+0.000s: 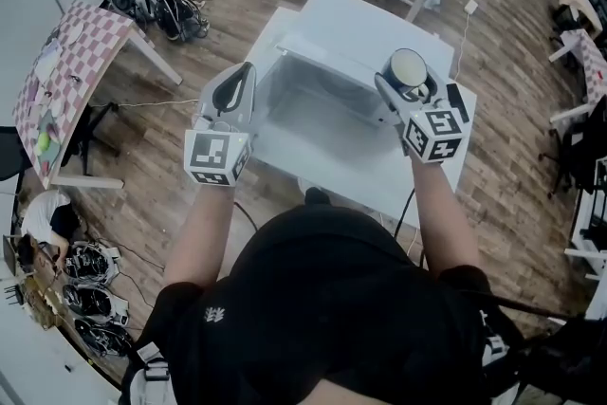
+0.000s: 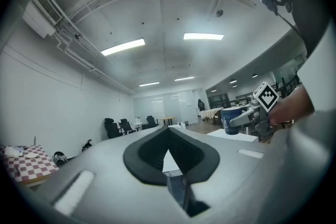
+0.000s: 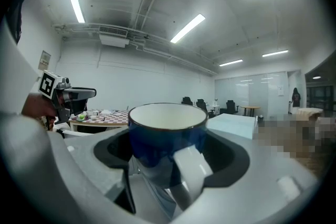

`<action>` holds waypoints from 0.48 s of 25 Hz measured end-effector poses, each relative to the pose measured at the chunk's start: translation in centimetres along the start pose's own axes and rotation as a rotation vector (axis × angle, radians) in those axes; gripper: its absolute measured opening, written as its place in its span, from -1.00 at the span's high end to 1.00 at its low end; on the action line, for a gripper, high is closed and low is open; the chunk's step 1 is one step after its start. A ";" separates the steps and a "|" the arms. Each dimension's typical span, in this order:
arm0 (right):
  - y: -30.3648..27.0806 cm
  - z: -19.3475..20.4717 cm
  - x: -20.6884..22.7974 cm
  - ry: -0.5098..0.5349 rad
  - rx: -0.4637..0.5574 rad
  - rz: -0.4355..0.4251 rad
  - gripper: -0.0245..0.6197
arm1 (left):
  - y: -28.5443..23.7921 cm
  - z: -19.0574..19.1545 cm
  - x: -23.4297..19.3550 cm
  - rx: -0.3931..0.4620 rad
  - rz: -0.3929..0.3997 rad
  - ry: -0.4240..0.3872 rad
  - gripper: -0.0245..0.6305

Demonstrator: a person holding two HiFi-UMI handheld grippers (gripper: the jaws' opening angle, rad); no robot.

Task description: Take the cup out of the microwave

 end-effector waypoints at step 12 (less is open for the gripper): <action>-0.1 0.8 0.3 -0.025 -0.006 -0.009 -0.30 | -0.8 -0.3 0.5 0.004 0.009 0.018 0.92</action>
Point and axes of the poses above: the fingertips, and each gripper's own axes: y backward along the fingers, x to its right, z out of its underside, the point moved 6 cm from there along y, backward along the fingers, and after that the axes turned 5 degrees about -x, right-handed, at the moved point
